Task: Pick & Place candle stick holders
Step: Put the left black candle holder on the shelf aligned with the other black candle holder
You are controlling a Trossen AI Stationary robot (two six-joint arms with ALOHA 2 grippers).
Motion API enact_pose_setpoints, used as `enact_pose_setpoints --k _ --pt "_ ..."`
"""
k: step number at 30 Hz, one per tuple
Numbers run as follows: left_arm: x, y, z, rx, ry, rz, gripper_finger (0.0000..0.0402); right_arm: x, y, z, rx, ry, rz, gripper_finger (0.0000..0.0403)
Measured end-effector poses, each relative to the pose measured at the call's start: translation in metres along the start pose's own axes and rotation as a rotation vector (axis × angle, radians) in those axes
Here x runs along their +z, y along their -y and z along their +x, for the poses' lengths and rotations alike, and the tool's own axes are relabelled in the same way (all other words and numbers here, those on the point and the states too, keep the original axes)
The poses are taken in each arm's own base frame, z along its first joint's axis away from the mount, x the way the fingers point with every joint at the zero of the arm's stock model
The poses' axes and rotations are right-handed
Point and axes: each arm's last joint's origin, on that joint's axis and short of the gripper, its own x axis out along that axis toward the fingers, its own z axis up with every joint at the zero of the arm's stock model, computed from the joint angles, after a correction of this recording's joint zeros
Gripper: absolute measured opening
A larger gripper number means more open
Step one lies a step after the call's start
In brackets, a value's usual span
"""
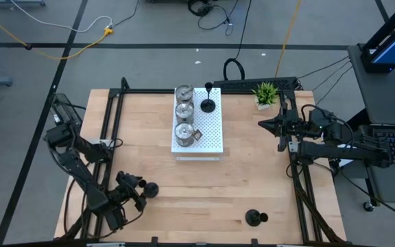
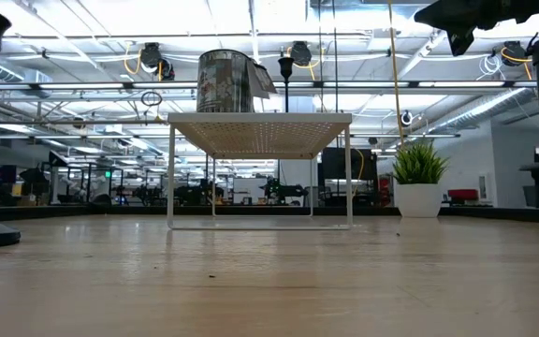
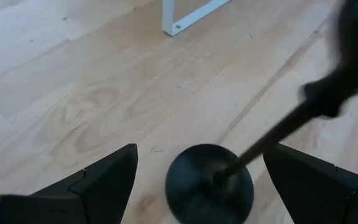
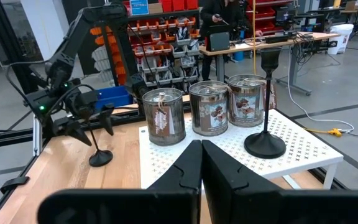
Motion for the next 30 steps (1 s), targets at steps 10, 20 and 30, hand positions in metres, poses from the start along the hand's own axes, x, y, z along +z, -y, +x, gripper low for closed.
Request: enact_pose_setpoints --k 10,20,30 --pt "-0.001 -0.005 0.022 -0.016 0.025 0.004 0.0351 0.0 0.0 0.0 0.0 0.001 0.0 0.0001" --pt "0.002 -0.003 0.026 -0.013 0.038 0.036 0.0342 0.0 0.0 0.0 0.0 0.001 0.0 0.0001" --pt "-0.002 0.001 0.026 -0.029 -0.071 0.072 0.0162 0.0 0.0 0.0 0.0 0.001 0.0 0.0001"
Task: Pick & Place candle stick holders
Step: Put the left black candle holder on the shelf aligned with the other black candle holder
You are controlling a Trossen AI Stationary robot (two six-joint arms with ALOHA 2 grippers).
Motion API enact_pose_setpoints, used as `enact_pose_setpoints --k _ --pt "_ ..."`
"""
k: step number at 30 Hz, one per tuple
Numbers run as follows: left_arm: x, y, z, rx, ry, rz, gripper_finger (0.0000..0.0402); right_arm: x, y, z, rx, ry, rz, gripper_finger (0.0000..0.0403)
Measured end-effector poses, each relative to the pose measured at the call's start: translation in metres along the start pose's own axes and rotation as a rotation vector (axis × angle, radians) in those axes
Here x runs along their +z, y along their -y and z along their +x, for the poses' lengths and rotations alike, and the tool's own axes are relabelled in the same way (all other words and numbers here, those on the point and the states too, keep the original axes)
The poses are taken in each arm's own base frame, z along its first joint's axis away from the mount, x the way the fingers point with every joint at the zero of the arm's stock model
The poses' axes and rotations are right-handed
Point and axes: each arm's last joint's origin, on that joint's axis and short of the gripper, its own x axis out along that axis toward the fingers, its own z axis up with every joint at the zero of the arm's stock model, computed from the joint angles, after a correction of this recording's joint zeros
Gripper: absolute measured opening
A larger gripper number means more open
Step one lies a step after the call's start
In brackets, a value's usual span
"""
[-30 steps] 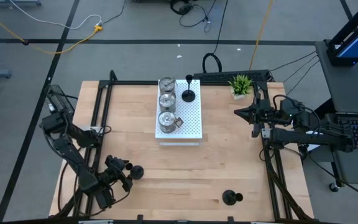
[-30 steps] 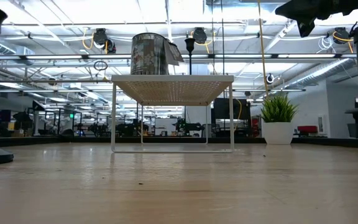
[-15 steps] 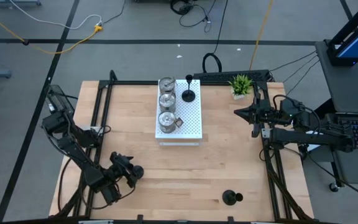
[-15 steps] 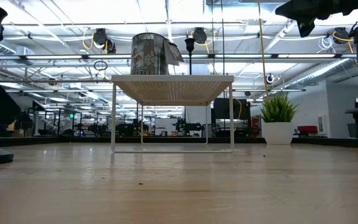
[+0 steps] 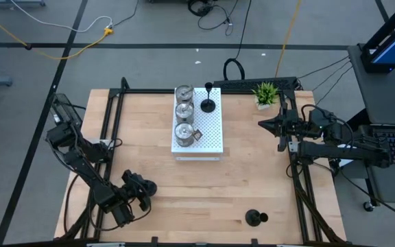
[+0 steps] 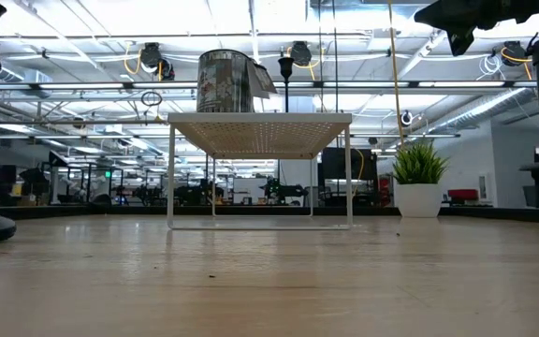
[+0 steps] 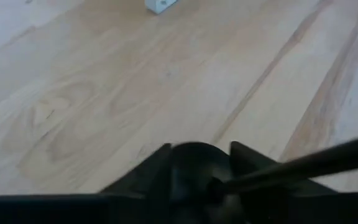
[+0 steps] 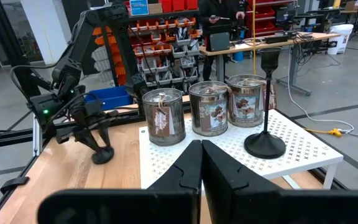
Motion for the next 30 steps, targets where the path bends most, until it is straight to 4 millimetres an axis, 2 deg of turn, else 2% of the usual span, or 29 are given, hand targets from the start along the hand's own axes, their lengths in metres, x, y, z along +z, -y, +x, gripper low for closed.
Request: enact_pose_setpoints --k 5,7,21,25,30 --pt "0.0 0.002 0.0 -0.018 -0.007 -0.017 0.0041 0.0 0.0 0.0 0.0 0.0 0.0 0.0001" --pt "0.0 0.004 0.0 -0.032 -0.01 -0.029 0.0013 0.0 0.0 0.0 0.0 0.0 0.0 0.0001" --pt "0.003 0.023 -0.005 -0.202 0.036 -0.18 0.0008 0.002 0.0 0.0 0.003 0.024 -0.001 0.0001" --pt "0.016 0.03 -0.011 -0.277 0.088 -0.238 0.0008 0.005 -0.001 0.0 0.008 0.046 0.063 0.0" --pt "0.049 0.035 -0.016 -0.357 0.128 -0.256 0.0008 0.011 -0.001 0.005 0.034 0.1 0.216 0.0"
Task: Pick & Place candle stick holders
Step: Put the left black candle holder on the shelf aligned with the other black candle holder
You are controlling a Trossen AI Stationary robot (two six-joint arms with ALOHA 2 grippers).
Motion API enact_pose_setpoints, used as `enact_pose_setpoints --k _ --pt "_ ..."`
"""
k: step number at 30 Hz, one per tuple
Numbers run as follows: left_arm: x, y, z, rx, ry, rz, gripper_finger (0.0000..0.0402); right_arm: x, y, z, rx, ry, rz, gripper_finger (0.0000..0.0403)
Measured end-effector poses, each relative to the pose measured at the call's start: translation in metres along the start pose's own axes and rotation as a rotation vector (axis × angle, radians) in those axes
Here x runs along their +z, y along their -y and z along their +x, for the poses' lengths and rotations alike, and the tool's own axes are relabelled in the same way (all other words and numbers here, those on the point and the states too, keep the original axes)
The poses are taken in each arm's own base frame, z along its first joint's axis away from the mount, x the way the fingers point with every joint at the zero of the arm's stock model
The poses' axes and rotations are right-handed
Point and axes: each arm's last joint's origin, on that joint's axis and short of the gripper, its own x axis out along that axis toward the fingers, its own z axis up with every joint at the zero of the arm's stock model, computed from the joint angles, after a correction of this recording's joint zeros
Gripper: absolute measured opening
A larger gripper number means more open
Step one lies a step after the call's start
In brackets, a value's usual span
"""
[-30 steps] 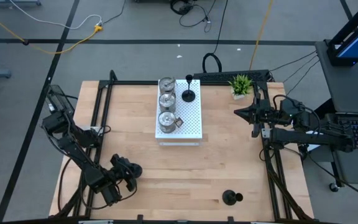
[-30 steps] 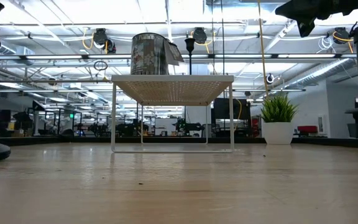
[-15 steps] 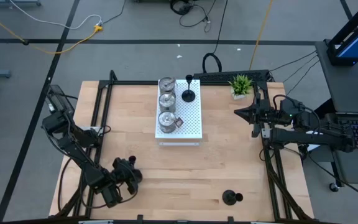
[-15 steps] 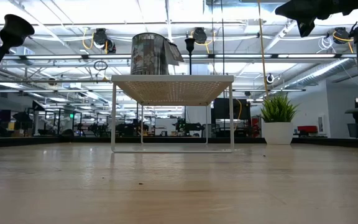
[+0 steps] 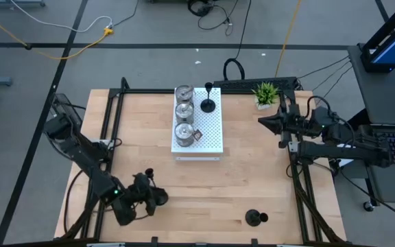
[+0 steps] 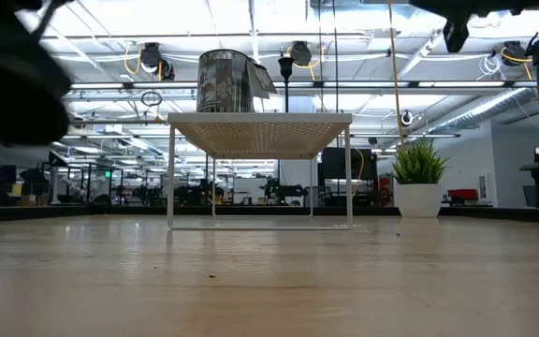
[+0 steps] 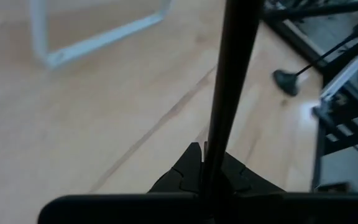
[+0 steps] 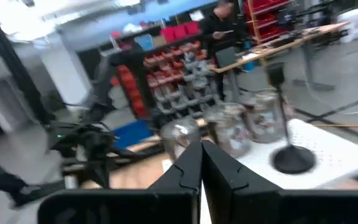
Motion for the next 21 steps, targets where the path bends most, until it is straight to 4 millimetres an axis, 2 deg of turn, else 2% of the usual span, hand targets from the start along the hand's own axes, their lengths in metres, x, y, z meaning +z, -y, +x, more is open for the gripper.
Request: enact_pose_setpoints --k 6,10,15,21 --pt "0.049 0.012 0.011 -0.123 0.008 0.04 0.0008 0.003 -0.007 0.02 0.255 -0.021 0.003 0.0" --pt "0.078 0.013 0.02 -0.194 0.011 0.048 0.0008 0.002 -0.008 0.037 0.349 -0.039 0.019 0.0" --pt "0.1 0.013 0.03 -0.241 -0.009 0.044 0.0008 -0.007 -0.011 0.06 0.421 -0.079 0.03 0.0004" --pt "0.126 0.022 0.034 -0.286 -0.011 0.062 0.0008 -0.02 -0.028 0.083 0.533 -0.073 0.021 0.0016"
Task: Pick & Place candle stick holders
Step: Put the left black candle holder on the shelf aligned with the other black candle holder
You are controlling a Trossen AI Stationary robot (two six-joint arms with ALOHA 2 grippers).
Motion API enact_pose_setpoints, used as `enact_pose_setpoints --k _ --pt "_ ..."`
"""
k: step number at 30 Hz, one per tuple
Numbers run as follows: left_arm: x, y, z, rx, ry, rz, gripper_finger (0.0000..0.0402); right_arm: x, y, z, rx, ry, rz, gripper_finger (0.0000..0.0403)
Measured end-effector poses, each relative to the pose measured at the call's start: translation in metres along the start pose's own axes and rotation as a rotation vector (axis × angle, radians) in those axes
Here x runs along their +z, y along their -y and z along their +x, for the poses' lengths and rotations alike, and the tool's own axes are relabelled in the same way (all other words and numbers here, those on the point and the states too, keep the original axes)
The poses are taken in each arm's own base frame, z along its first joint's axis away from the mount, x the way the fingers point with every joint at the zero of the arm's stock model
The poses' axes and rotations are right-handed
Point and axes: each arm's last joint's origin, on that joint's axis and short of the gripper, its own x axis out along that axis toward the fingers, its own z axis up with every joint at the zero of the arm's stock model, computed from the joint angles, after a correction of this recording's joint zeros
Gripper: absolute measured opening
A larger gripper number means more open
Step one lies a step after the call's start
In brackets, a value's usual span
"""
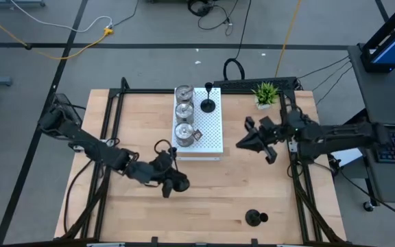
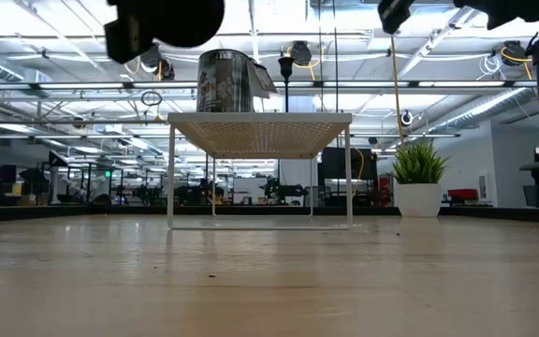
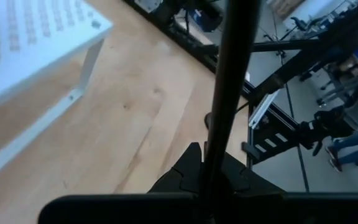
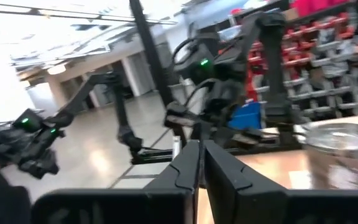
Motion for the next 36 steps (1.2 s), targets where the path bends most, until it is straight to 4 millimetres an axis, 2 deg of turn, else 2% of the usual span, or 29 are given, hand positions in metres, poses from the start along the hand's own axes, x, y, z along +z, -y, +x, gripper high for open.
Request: enact_pose_setpoints --k 5,11,19,26,36 --pt "0.024 0.009 0.0 0.037 -0.021 0.041 0.0008 -0.012 -0.004 0.022 0.054 0.013 -0.002 0.0028" --pt "0.047 0.021 0.004 0.048 -0.044 0.087 0.0008 -0.024 -0.007 0.042 0.039 0.036 -0.021 0.0055" --pt "0.064 0.034 0.013 0.035 -0.044 0.109 0.0008 -0.014 -0.011 0.08 0.062 0.011 -0.054 0.0112" --pt "0.066 0.038 0.018 0.032 -0.049 0.145 0.0008 -0.004 -0.003 0.112 -0.013 -0.041 -0.044 0.0166" --pt "0.066 0.04 0.017 0.024 -0.044 0.163 0.0008 -0.008 0.008 0.141 -0.078 -0.067 -0.006 0.0216"
